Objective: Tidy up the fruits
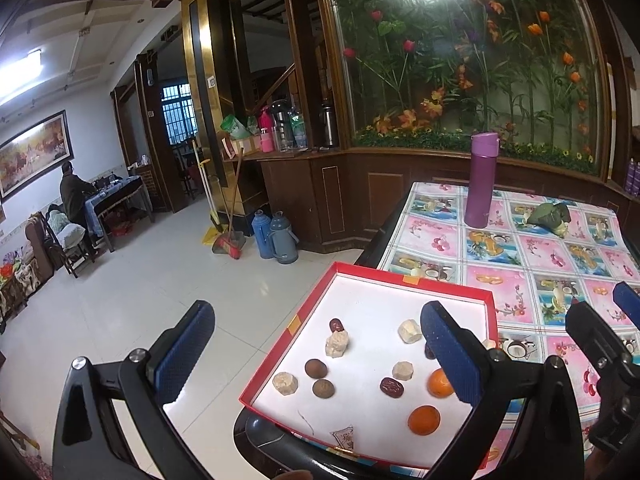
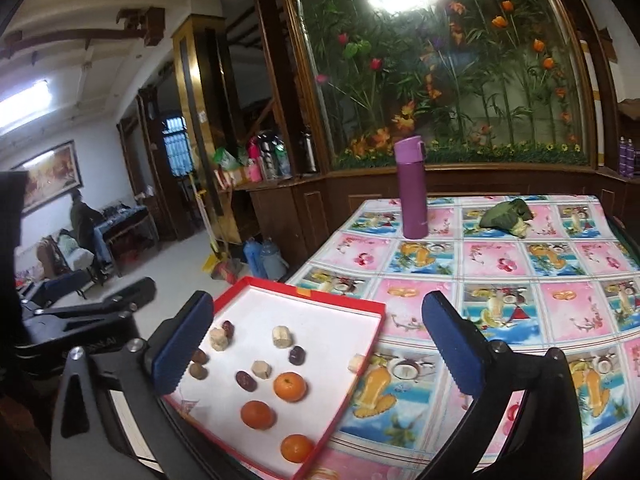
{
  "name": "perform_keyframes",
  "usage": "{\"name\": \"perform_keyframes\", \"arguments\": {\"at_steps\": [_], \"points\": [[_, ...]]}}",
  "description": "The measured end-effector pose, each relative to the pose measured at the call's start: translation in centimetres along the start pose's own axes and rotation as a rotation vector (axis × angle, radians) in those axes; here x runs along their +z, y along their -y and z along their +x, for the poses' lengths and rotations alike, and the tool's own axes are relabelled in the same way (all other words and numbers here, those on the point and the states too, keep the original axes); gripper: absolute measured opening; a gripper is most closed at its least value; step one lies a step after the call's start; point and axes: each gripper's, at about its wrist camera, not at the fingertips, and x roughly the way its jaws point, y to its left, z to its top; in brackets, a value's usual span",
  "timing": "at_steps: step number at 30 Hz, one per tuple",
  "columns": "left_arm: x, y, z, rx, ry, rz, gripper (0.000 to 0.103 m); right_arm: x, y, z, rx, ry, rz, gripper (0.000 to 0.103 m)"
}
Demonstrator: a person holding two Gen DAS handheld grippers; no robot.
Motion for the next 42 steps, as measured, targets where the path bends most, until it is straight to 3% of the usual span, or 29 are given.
{"name": "perform_keyframes", "arguments": {"at_steps": [7, 42], "points": [[0.1, -0.3, 0.0, 0.005, 0.0, -0.007, 0.103, -0.3, -0.2, 1.1, 0.008, -0.053, -0.005, 0.103], [0.4, -0.3, 0.5, 0.013, -0.001, -0.017, 0.103, -1.4, -1.6, 2.0, 0.018, -0.093, -0.064, 0.103]]}}
